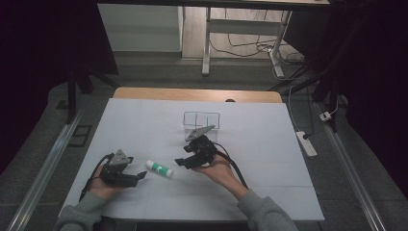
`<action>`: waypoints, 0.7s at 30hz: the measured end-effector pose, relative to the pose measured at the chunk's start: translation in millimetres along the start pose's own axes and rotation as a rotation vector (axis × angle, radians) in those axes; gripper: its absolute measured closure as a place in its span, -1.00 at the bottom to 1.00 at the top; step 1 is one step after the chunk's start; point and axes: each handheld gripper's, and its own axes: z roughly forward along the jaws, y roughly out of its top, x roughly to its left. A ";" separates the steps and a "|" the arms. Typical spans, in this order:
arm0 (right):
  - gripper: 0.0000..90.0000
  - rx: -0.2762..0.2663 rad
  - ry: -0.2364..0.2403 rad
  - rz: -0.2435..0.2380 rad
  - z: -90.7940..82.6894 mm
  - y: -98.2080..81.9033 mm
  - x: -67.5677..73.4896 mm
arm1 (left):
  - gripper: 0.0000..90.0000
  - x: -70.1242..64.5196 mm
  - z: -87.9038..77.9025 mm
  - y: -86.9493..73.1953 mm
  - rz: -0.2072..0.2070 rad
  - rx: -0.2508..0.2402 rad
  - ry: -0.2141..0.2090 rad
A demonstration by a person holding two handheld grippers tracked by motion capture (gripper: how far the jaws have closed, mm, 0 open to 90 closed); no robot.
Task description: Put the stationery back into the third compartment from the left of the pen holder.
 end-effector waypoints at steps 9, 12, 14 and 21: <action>-0.19 0.038 0.043 -0.012 29.7 14.4 8.5 | -0.55 0.1 -0.3 -0.4 0.004 0.003 -0.001; -0.20 0.051 0.053 -0.020 40.7 19.8 11.3 | -0.55 0.3 -0.5 -0.4 0.006 0.005 0.001; -0.20 0.063 0.056 -0.027 47.2 23.1 13.2 | -0.54 0.7 -0.6 -0.5 0.006 0.007 0.002; -0.19 0.088 0.061 -0.041 68.4 29.6 18.3 | -0.54 0.5 0.0 -0.5 0.011 0.016 0.000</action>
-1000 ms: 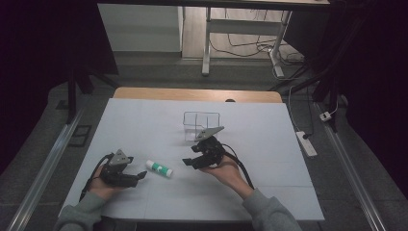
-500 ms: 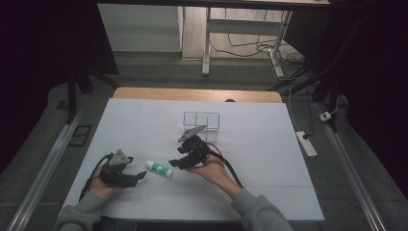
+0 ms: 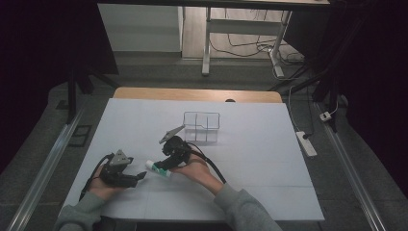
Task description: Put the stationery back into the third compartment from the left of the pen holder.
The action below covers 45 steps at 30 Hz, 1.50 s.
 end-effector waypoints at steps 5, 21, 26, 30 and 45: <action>-0.19 0.012 -0.001 0.004 10.7 5.4 -1.4 | -0.54 -0.1 0.4 -0.1 -0.003 -0.001 0.000; -0.11 0.075 0.006 -0.015 36.8 20.2 3.7 | -0.55 -0.1 1.1 -0.3 0.008 0.006 -0.008; -0.03 0.099 0.012 -0.005 45.4 19.6 4.1 | -0.55 -0.3 1.7 -0.5 0.006 0.009 -0.010; 0.06 0.115 0.025 -0.007 50.6 18.6 5.0 | -0.55 0.0 2.2 -0.5 0.005 0.013 -0.010; 0.42 0.129 0.014 -0.024 53.6 19.5 11.0 | -0.55 -0.1 2.3 -0.8 0.007 0.015 -0.010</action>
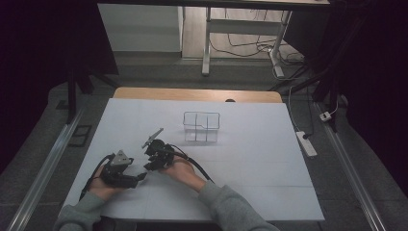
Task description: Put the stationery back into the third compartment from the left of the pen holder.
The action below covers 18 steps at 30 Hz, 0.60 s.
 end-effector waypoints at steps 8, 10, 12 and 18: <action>0.43 -0.052 0.023 0.017 -9.9 0.2 -2.2 | -0.55 0.6 0.0 -0.1 0.006 0.002 0.002; 0.43 -0.064 0.022 0.017 -13.8 0.1 -2.4 | -0.55 0.5 0.1 -0.1 0.005 0.002 0.000; 0.43 -0.087 0.021 0.010 -17.2 -0.1 -2.6 | -0.55 0.5 0.4 -0.1 0.004 0.003 -0.003; 0.43 -0.125 0.017 0.009 -26.3 0.4 -2.5 | -0.55 0.3 0.4 -0.1 0.004 0.001 -0.004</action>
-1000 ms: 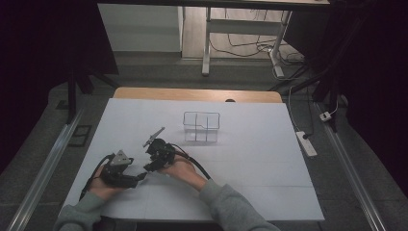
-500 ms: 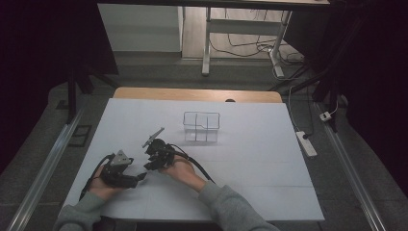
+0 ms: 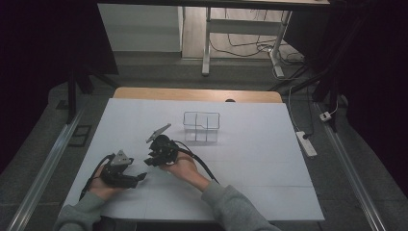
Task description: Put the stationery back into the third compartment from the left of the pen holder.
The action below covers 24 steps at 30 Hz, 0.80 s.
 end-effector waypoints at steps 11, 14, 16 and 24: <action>0.43 -0.053 -0.001 0.000 -16.1 2.2 -1.2 | -0.55 0.8 -1.6 0.5 -0.007 -0.013 0.006; 0.43 -0.065 -0.001 0.003 -21.7 2.8 -2.8 | -0.55 0.6 -1.7 0.6 -0.006 -0.015 0.005; 0.43 -0.080 0.002 0.011 -24.4 2.8 -3.8 | -0.55 0.5 -1.5 0.5 -0.006 -0.014 0.004; 0.43 -0.126 -0.006 0.028 -39.8 2.3 -6.8 | -0.56 0.6 -1.3 0.5 -0.006 -0.014 0.006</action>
